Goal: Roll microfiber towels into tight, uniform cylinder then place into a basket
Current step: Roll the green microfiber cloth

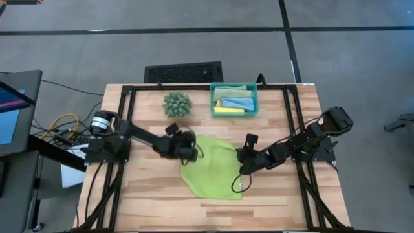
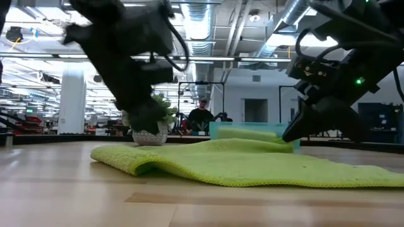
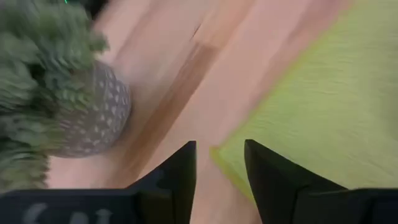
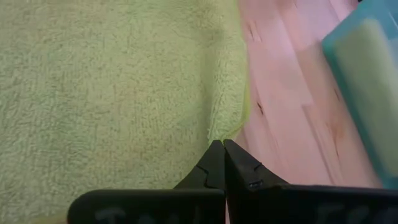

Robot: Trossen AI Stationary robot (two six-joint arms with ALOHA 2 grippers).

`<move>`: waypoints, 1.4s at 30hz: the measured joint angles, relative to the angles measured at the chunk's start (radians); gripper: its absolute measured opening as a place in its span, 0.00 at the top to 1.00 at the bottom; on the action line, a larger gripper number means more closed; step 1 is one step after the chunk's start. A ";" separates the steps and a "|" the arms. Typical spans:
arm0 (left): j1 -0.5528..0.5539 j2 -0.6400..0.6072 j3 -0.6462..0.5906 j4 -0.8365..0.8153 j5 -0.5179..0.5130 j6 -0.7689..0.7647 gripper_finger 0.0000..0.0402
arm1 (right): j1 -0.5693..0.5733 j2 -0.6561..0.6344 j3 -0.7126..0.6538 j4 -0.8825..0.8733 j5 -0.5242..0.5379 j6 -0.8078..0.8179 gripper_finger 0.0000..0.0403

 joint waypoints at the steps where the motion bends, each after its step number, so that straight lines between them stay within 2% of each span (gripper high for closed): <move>1: 0.027 0.000 -0.012 0.029 0.032 -0.002 0.66 | 0.002 0.000 0.000 -0.001 0.000 -0.001 0.98; 5: 0.105 0.000 -0.081 0.202 0.147 0.057 0.65 | 0.000 0.000 0.000 -0.004 0.000 -0.002 0.98; 8: 0.145 -0.007 -0.130 0.341 0.236 0.097 0.68 | 0.000 0.000 0.000 -0.024 0.000 -0.001 0.98; 11: 0.157 -0.007 -0.168 0.430 0.272 0.137 0.77 | 0.000 0.000 0.000 -0.033 0.000 -0.001 0.98; 15: 0.138 -0.004 -0.175 0.466 0.275 0.211 0.96 | 0.000 -0.001 0.000 -0.031 0.016 0.000 0.98; 17: 0.117 -0.013 -0.177 0.460 0.255 0.233 0.98 | 0.000 -0.014 0.000 -0.033 0.035 0.000 0.98; 20: 0.065 -0.050 -0.182 0.402 0.182 0.242 0.99 | 0.001 -0.045 0.001 -0.048 0.056 0.013 0.98; 26: -0.087 -0.200 -0.181 0.293 -0.036 0.252 1.00 | 0.033 -0.153 0.001 -0.069 0.110 0.036 0.98; 30: -0.206 -0.295 -0.179 0.295 -0.102 0.305 1.00 | 0.087 -0.231 0.002 -0.064 0.109 0.034 0.98; 34: -0.331 -0.361 -0.175 0.345 -0.092 0.398 1.00 | 0.166 -0.308 0.003 -0.060 0.102 0.026 0.98; 37: -0.421 -0.386 -0.136 0.349 -0.067 0.410 1.00 | 0.234 -0.363 0.031 -0.041 0.063 0.026 0.98; 42: -0.546 -0.406 -0.006 0.362 0.042 0.350 1.00 | 0.357 -0.426 0.078 0.183 -0.007 -0.052 0.98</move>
